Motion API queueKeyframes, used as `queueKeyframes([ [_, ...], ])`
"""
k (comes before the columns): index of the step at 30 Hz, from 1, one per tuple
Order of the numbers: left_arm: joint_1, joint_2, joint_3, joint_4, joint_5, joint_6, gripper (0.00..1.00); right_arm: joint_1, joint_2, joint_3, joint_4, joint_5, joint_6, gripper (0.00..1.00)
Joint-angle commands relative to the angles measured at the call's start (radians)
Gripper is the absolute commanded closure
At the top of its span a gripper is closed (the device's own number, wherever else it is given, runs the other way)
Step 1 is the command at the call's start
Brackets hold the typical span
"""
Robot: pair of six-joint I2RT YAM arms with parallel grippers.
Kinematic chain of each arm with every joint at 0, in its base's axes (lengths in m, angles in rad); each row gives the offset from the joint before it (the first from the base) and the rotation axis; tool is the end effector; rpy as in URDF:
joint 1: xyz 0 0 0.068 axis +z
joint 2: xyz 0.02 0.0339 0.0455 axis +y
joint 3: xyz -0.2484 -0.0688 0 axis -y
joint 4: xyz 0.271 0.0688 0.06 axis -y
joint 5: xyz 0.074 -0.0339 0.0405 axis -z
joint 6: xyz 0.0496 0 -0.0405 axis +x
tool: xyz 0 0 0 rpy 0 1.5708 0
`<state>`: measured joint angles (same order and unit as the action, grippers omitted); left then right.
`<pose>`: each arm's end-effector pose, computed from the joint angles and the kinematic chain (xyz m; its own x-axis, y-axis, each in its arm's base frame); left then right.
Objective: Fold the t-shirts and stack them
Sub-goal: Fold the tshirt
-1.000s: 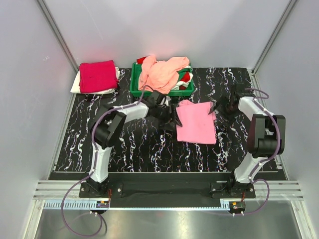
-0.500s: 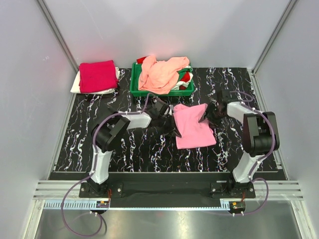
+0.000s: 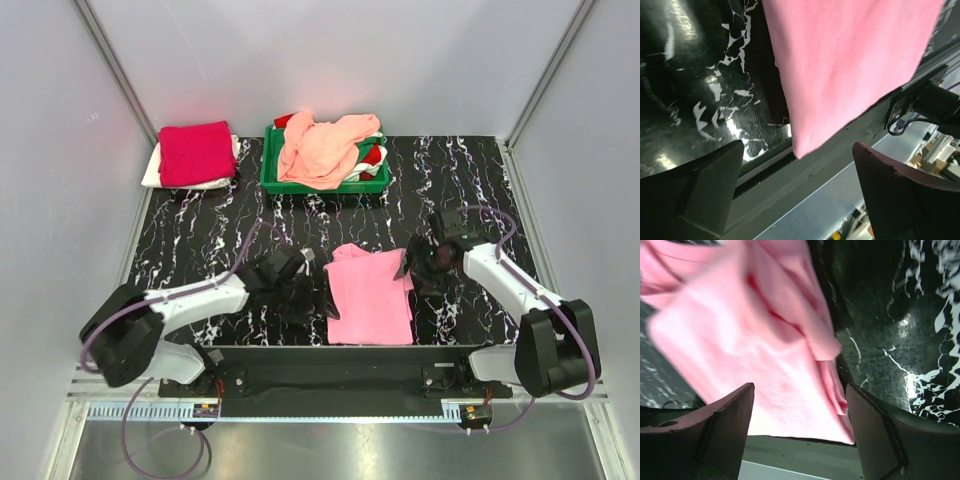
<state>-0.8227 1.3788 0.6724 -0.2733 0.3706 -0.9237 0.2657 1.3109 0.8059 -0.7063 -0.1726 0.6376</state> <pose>0.1805 -0.2209 0.1272 -0.9952 -0.0209 -0.0960 0.0440 0.7787 -0.6259 0.2540 0.0780 0.1599 -0.9145 0.3589 -0.1870 0.2830 0.8974 0.3386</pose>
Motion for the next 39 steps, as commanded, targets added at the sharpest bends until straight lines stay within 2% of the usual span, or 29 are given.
queueKeyframes([
  [1,0.045,-0.142,0.045,-0.093,-0.117,0.052,0.02,0.001,-0.024,0.125,-0.065,0.067,-0.036,0.18],
  [4,0.135,-0.15,0.062,-0.077,-0.108,0.109,0.04,0.0,0.005,0.171,-0.027,0.044,-0.042,0.18],
  [7,0.221,-0.092,0.078,-0.008,-0.05,0.147,0.08,0.0,0.076,0.211,0.014,0.044,-0.061,0.18],
  [10,0.272,0.041,0.101,0.084,0.017,0.154,0.14,0.0,0.183,0.26,0.037,0.051,-0.087,0.18],
  [17,0.286,0.245,0.184,0.226,0.077,0.125,0.2,0.0,0.324,0.323,0.102,0.044,-0.122,0.21],
  [21,0.286,0.31,0.217,0.293,0.094,0.094,0.27,0.0,0.352,0.323,0.122,0.022,-0.127,0.29],
  [26,0.284,0.344,0.245,0.327,0.106,0.071,0.46,0.0,0.301,0.288,0.137,-0.001,-0.11,0.44],
  [28,0.284,0.353,0.262,0.327,0.113,0.068,0.52,0.0,0.278,0.276,0.137,-0.007,-0.105,0.46],
  [37,0.274,0.361,0.276,0.329,0.113,0.049,0.55,0.0,0.269,0.228,0.166,-0.073,-0.079,0.44],
  [39,0.27,0.359,0.276,0.332,0.114,0.046,0.56,0.0,0.268,0.213,0.189,-0.087,-0.073,0.47],
])
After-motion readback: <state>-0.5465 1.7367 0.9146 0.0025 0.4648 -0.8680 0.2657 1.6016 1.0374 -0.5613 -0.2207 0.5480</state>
